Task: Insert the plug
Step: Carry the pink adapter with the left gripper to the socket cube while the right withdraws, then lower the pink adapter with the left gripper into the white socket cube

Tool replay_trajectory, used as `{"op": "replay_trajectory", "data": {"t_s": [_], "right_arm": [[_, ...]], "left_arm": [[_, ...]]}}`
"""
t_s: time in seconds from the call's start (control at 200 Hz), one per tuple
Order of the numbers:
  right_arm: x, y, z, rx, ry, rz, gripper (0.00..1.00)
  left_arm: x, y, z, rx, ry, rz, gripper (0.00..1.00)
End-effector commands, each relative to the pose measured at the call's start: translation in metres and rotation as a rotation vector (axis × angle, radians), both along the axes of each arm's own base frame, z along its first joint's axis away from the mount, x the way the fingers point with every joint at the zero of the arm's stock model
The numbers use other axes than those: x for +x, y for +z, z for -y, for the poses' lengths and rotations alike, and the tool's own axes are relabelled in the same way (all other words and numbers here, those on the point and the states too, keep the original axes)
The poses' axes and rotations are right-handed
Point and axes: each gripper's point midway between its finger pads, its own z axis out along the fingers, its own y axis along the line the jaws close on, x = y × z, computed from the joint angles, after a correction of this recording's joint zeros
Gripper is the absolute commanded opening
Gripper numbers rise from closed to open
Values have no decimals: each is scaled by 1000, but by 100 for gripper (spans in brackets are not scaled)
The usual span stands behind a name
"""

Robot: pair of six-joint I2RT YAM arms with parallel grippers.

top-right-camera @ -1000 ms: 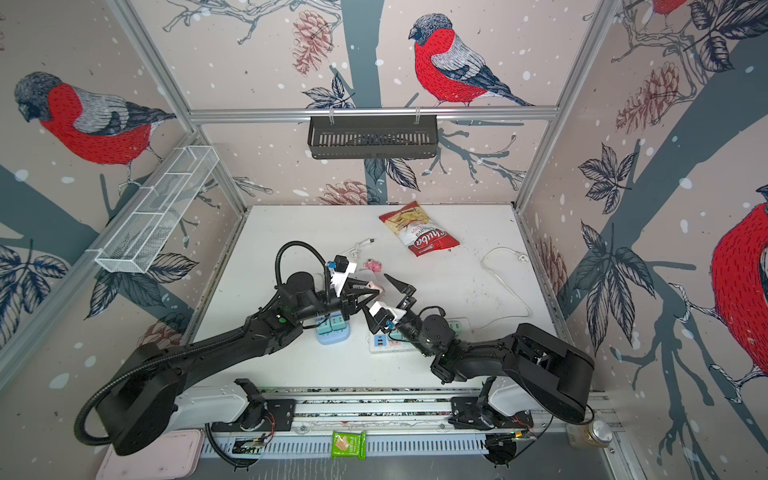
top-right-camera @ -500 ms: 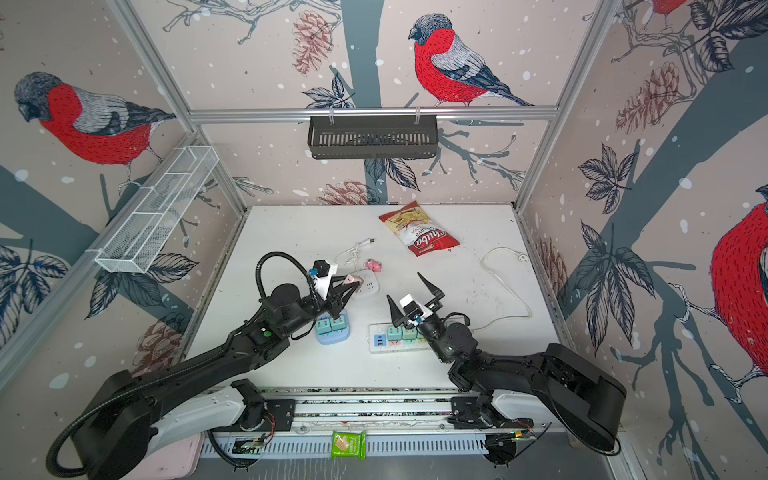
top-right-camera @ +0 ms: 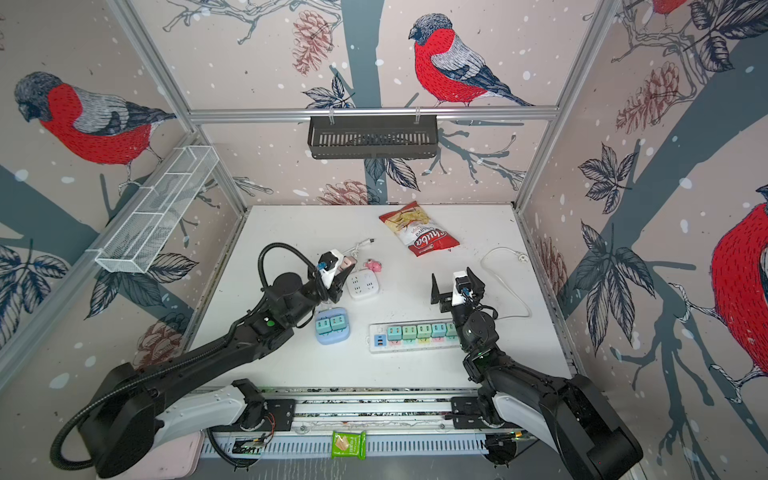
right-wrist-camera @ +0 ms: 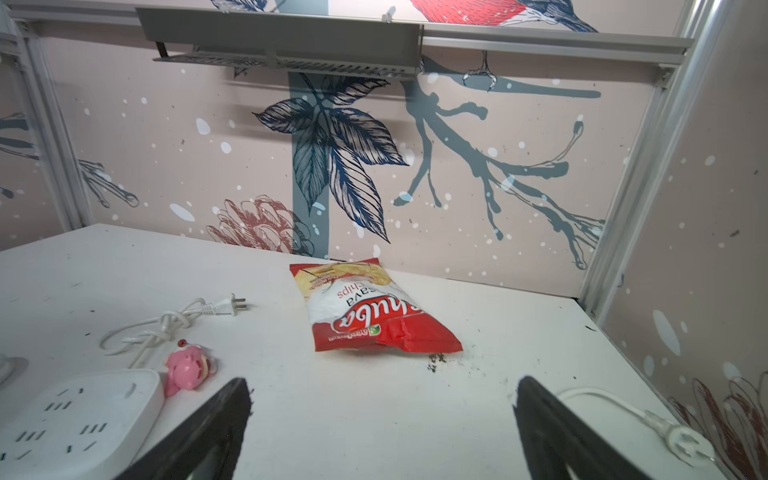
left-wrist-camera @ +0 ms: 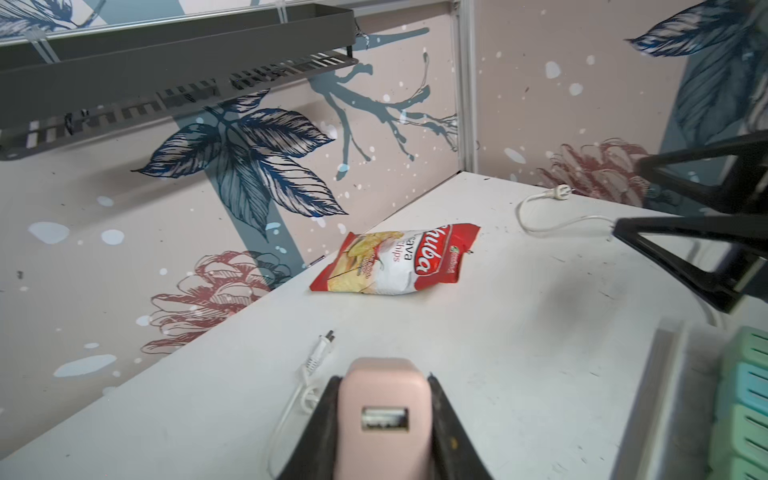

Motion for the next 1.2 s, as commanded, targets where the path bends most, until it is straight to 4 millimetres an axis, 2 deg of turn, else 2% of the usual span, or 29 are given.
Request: {"op": "replay_trajectory", "data": {"t_s": [0.0,0.1,0.165,0.21,0.225,0.255,0.29,0.35,0.445,0.6,0.75,0.885,1.081,1.196], "right_arm": [[-1,11,13,58,-65,34,100],[-3,11,41,138,-203,32,100],[-10,12,49,171,-217,54,100],[-14,13,52,186,-215,68,100],[-16,13,53,190,-215,71,100],[-18,13,55,198,-217,75,100],[-19,13,57,217,-219,74,100],[-15,12,55,238,-202,45,100],[-11,9,48,226,-164,15,100],[-17,9,56,267,-187,30,100],[-23,9,60,293,-183,50,100],[-23,9,58,290,-175,50,100],[-27,10,57,290,-156,65,100],[-31,10,59,306,-150,83,100]], "left_arm": [[12,-2,11,139,-43,11,0],[21,6,20,140,-84,25,0],[27,11,28,170,-144,10,0],[34,8,32,227,-171,-18,0],[36,-1,32,257,-180,-44,0],[43,4,34,295,-185,-53,0],[49,-5,31,353,-185,-92,0],[60,-14,25,417,-170,-139,0],[65,-26,19,464,-178,-162,0],[63,-53,26,520,-251,-206,0],[69,-72,28,585,-267,-273,0],[70,-101,32,615,-287,-357,0],[71,-95,50,549,-328,-419,0],[70,-110,51,598,-317,-430,0]]}}
